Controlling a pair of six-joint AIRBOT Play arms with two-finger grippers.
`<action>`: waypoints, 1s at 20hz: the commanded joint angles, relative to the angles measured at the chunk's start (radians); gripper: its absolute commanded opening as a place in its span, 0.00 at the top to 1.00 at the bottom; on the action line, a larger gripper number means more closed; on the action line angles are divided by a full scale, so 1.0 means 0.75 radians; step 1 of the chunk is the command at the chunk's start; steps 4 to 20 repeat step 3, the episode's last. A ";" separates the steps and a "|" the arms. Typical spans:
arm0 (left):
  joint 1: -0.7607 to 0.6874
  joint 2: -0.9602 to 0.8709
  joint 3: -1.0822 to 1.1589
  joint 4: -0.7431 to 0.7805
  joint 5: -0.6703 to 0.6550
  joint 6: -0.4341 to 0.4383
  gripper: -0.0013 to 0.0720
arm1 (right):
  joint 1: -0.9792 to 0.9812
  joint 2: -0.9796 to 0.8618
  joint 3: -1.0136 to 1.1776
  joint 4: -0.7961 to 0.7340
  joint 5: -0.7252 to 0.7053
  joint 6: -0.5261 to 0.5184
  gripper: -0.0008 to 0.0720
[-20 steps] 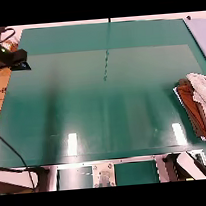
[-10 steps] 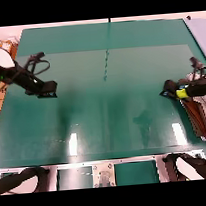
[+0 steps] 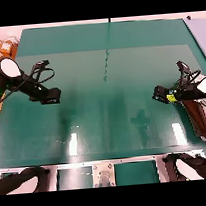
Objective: Fold the shirts.
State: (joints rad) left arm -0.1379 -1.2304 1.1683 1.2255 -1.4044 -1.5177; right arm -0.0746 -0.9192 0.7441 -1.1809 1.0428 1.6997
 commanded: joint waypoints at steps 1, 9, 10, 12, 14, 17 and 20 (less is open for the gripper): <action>-0.002 0.002 -0.005 0.001 0.003 -0.001 0.95 | 0.006 0.001 -0.003 -0.002 -0.008 -0.002 0.97; -0.002 0.002 -0.005 0.001 0.004 -0.001 0.95 | 0.006 0.001 -0.003 -0.002 -0.008 -0.003 0.97; -0.002 0.002 -0.005 0.001 0.004 -0.001 0.95 | 0.006 0.001 -0.003 -0.002 -0.008 -0.003 0.97; -0.002 0.002 -0.005 0.001 0.004 -0.001 0.95 | 0.006 0.001 -0.003 -0.002 -0.008 -0.003 0.97; -0.002 0.002 -0.005 0.001 0.004 -0.001 0.95 | 0.006 0.001 -0.003 -0.002 -0.008 -0.003 0.97; -0.002 0.002 -0.005 0.001 0.004 -0.001 0.95 | 0.006 0.001 -0.003 -0.002 -0.008 -0.003 0.97; -0.002 0.002 -0.005 0.001 0.004 -0.001 0.95 | 0.006 0.001 -0.003 -0.002 -0.008 -0.003 0.97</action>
